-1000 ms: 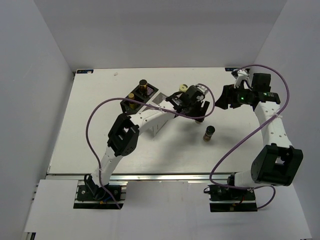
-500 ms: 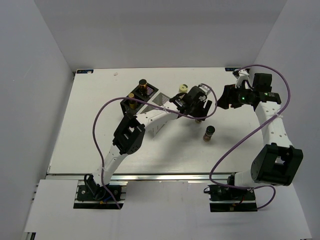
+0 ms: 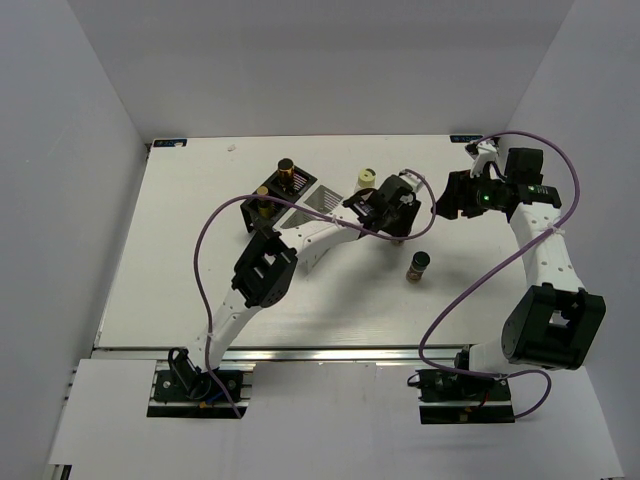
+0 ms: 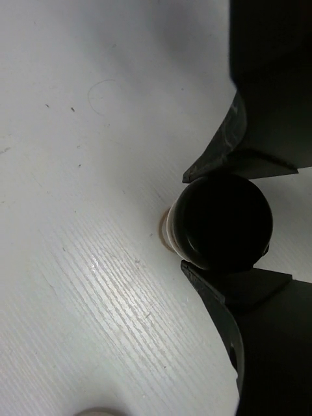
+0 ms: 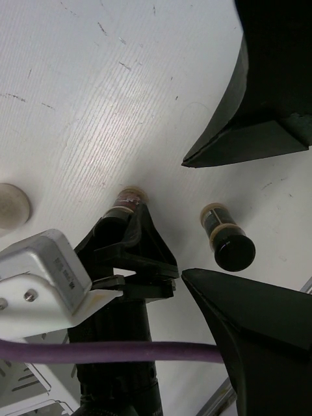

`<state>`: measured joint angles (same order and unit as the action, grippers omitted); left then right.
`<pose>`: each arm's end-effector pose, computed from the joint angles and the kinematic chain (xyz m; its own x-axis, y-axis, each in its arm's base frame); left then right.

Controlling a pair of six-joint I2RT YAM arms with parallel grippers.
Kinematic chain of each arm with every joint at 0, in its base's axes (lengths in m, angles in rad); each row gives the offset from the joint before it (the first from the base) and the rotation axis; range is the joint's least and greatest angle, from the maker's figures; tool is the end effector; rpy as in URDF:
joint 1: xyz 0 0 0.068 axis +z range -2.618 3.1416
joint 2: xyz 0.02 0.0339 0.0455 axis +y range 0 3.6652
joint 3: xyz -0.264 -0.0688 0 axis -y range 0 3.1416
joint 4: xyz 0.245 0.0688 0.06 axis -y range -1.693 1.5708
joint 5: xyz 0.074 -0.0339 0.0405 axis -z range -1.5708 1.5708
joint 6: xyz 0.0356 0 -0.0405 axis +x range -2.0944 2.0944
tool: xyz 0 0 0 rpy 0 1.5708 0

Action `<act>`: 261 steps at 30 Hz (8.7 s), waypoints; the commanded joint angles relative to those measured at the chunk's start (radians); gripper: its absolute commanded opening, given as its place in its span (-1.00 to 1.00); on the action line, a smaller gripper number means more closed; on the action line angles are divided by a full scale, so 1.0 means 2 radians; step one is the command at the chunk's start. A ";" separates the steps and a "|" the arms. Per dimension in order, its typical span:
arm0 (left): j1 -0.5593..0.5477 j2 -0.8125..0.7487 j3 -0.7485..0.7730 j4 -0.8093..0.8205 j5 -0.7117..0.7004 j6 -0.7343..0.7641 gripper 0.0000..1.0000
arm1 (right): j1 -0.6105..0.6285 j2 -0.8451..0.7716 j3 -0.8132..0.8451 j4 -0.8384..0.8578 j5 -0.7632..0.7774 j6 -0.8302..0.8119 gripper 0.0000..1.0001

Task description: Organize the condiment bottles

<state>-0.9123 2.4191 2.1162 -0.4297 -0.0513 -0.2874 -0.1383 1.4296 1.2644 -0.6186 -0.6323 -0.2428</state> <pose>0.3388 -0.4349 0.1990 -0.6098 0.3255 -0.7227 0.6191 0.7649 -0.1778 0.3071 -0.0215 0.3212 -0.6058 -0.1115 -0.7878 -0.4626 0.8549 0.2347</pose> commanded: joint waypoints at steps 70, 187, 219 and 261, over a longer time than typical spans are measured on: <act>0.115 -0.211 -0.183 -0.020 -0.096 0.014 -0.95 | -0.004 0.019 -0.012 0.005 -0.015 -0.027 -0.63; 0.115 -0.708 -0.492 -0.070 -0.096 -0.135 0.65 | 0.203 -0.009 -0.117 -0.062 0.200 -0.200 0.24; 0.114 -0.756 -0.510 -0.091 -0.124 -0.163 0.65 | 0.293 0.191 0.372 -0.142 0.004 -0.118 -1.00; 0.114 -0.778 -0.527 -0.110 -0.137 -0.179 0.65 | 0.317 0.274 0.399 -0.126 0.081 -0.143 -1.00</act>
<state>-0.6781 0.8814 1.0714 -0.6437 -0.3138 -0.6403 0.4980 2.0075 2.0270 -0.8799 -0.5053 -0.5095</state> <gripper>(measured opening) 0.828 0.510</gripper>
